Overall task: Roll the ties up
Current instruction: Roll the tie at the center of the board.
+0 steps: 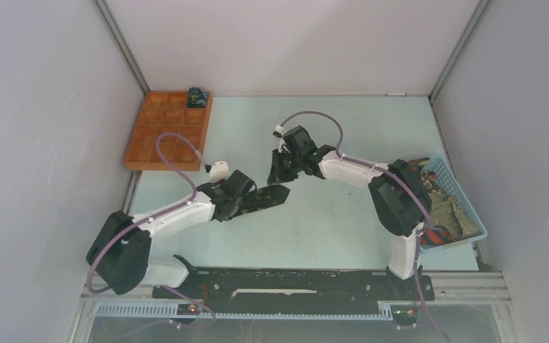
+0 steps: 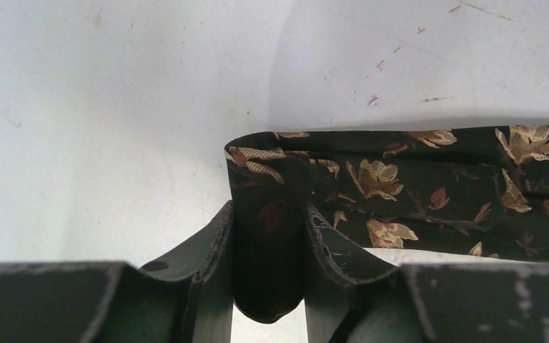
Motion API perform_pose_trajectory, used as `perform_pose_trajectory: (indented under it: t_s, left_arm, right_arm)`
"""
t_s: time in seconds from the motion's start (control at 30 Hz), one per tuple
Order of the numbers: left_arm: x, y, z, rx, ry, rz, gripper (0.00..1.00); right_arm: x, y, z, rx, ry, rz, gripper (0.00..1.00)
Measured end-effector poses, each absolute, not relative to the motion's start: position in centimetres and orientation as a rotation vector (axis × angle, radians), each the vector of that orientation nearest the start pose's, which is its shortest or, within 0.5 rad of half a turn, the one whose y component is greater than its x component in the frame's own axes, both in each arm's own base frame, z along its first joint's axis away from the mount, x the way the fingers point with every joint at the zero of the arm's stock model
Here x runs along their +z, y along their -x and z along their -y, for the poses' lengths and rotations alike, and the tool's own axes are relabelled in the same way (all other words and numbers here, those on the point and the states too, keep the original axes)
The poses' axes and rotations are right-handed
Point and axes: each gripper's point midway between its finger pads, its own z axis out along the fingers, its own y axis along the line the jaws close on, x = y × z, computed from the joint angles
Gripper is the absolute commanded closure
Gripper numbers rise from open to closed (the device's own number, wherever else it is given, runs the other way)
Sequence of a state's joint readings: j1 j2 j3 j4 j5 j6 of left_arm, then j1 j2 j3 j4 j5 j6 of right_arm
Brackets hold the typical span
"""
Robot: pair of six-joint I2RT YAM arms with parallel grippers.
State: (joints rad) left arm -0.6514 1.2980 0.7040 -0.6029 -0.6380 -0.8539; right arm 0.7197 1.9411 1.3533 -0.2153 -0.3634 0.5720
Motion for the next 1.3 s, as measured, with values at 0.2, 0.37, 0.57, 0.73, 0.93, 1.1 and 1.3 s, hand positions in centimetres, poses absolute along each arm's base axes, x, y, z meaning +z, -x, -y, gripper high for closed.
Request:
perform_pose_trajectory:
  t_s: [0.2, 0.37, 0.57, 0.73, 0.93, 1.1, 1.3]
  left_arm:
    - [5.4, -24.6, 9.4, 0.389, 0.299, -2.426, 0.64]
    - [5.3, -24.9, 10.3, 0.507, 0.192, -2.446, 0.64]
    - [5.2, -25.2, 11.8, 0.645, 0.051, -2.451, 0.64]
    - [4.8, -25.3, 12.8, 0.722, -0.024, -2.455, 0.61]
    - [4.5, -25.2, 13.7, 0.735, -0.039, -2.462, 0.52]
    - [4.5, -25.4, 14.9, 0.706, -0.038, -2.473, 0.44]
    - [4.9, -25.6, 16.1, 0.653, -0.023, -2.477, 0.30]
  right_arm:
    - [8.2, -32.6, -35.6, 0.950, 0.299, -2.553, 0.93]
    - [8.2, -33.4, -33.6, 0.926, 0.241, -2.559, 0.93]
    - [8.3, -33.5, -32.9, 0.921, 0.224, -2.559, 0.93]
    - [8.1, -33.3, -32.5, 0.916, 0.215, -2.565, 0.94]
    - [7.8, -33.2, -32.1, 0.911, 0.206, -2.572, 0.94]
    - [7.9, -33.4, -32.0, 0.913, 0.202, -2.564, 0.94]
    - [8.0, -33.4, -31.7, 0.909, 0.193, -2.557, 0.94]
